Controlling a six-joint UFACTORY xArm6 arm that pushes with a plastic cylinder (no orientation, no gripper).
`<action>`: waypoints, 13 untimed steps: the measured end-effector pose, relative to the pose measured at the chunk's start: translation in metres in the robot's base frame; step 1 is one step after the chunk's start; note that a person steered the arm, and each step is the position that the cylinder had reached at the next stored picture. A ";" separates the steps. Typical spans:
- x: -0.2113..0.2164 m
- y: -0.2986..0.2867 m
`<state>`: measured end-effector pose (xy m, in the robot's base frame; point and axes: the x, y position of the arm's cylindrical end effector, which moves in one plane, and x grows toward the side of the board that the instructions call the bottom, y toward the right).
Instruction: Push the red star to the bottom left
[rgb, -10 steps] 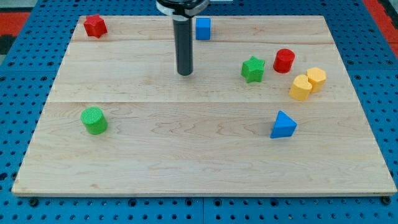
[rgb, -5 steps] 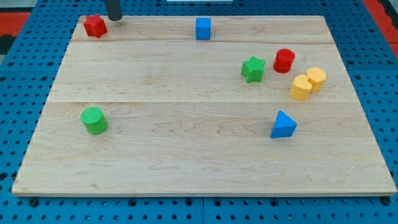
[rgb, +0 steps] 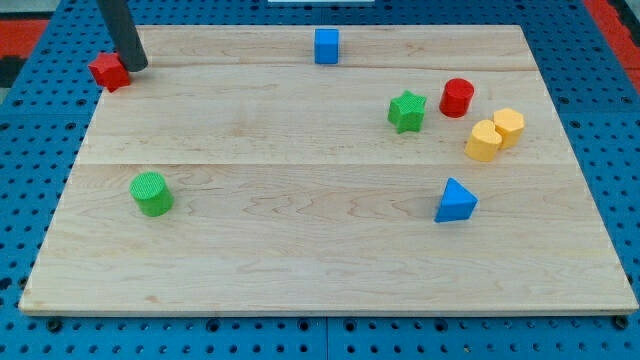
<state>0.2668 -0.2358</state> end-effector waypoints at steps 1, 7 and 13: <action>-0.051 -0.012; 0.151 -0.039; 0.226 -0.007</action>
<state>0.4925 -0.2431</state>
